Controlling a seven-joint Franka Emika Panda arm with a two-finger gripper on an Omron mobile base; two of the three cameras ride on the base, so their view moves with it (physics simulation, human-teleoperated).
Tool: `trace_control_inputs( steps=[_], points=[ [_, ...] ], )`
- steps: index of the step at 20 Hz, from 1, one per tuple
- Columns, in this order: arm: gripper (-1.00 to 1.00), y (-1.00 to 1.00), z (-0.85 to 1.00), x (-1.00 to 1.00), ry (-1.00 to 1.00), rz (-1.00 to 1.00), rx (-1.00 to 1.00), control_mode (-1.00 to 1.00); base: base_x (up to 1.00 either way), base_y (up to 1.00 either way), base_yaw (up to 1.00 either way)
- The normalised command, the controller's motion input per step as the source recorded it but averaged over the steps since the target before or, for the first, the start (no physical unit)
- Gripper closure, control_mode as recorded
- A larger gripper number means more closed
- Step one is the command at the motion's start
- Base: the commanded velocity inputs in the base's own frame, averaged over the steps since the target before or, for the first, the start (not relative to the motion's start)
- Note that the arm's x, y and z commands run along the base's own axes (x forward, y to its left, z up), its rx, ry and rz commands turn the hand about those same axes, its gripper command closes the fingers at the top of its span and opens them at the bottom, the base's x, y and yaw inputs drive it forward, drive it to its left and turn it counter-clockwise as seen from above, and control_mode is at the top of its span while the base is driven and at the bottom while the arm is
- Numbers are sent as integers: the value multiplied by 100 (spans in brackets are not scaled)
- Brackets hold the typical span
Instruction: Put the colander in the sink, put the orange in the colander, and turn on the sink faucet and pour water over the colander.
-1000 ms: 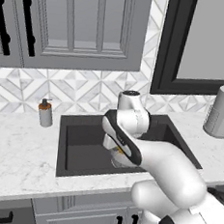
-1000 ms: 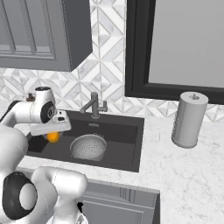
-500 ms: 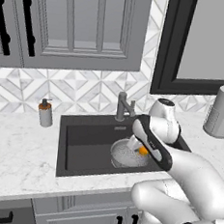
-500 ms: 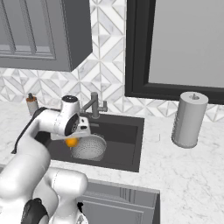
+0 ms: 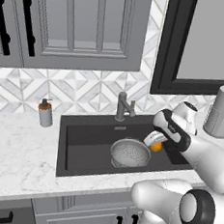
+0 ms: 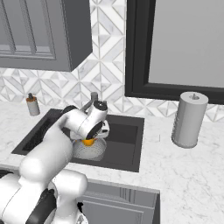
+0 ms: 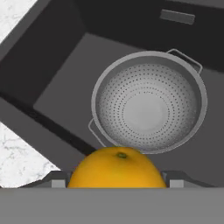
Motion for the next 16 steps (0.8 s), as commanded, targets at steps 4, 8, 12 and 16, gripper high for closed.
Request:
trace_control_inputs(
  steps=[4, 8, 12, 16],
  points=[
    [100, -10, 0, 48, -3, 10, 5, -100, 0, 0, 0],
    [100, 2, -4, 32, -10, 8, 4, -100, 0, 0, 0],
    [100, 12, -22, 23, -14, 2, 2, -100, 0, 0, 0],
    [100, 9, -29, 10, -18, 1, 0, -100, 0, 0, 0]
  ],
)
